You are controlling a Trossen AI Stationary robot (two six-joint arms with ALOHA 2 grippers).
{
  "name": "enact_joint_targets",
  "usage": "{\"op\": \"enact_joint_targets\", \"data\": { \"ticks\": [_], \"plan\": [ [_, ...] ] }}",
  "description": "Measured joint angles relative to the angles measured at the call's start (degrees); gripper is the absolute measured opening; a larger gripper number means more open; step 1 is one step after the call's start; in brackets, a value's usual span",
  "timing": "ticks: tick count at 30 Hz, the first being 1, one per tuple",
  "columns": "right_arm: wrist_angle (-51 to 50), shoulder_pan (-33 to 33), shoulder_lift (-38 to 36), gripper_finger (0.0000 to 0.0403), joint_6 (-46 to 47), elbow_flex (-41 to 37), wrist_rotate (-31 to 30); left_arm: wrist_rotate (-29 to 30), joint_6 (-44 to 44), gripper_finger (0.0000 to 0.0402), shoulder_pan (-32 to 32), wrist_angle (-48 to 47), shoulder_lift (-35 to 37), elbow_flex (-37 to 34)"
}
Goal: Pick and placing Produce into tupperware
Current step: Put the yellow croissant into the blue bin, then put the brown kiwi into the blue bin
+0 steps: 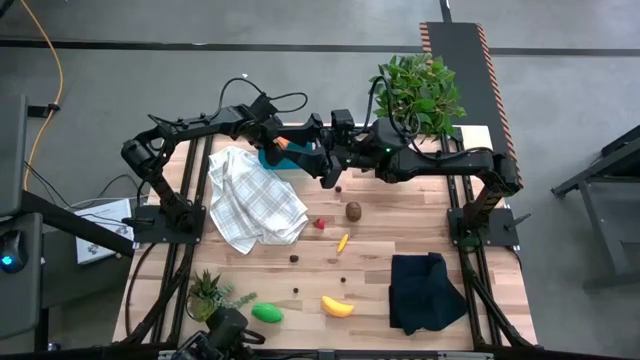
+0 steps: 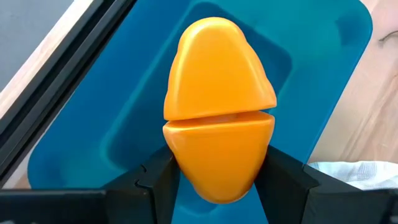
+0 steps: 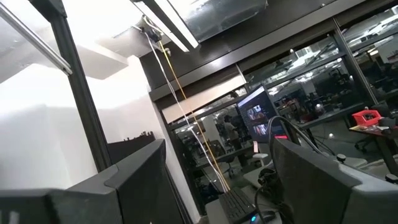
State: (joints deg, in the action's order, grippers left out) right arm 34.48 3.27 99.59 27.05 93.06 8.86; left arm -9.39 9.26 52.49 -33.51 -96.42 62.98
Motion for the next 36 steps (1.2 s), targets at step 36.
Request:
{"op": "enact_joint_targets", "data": {
  "ticks": [36],
  "plan": [
    [-0.8, 0.0, 0.0, 0.0289, 0.1, 0.0, 0.3, -1.1, -2.7, 0.0303, 0.0, -0.8, 0.0, 0.0]
  ]
}}
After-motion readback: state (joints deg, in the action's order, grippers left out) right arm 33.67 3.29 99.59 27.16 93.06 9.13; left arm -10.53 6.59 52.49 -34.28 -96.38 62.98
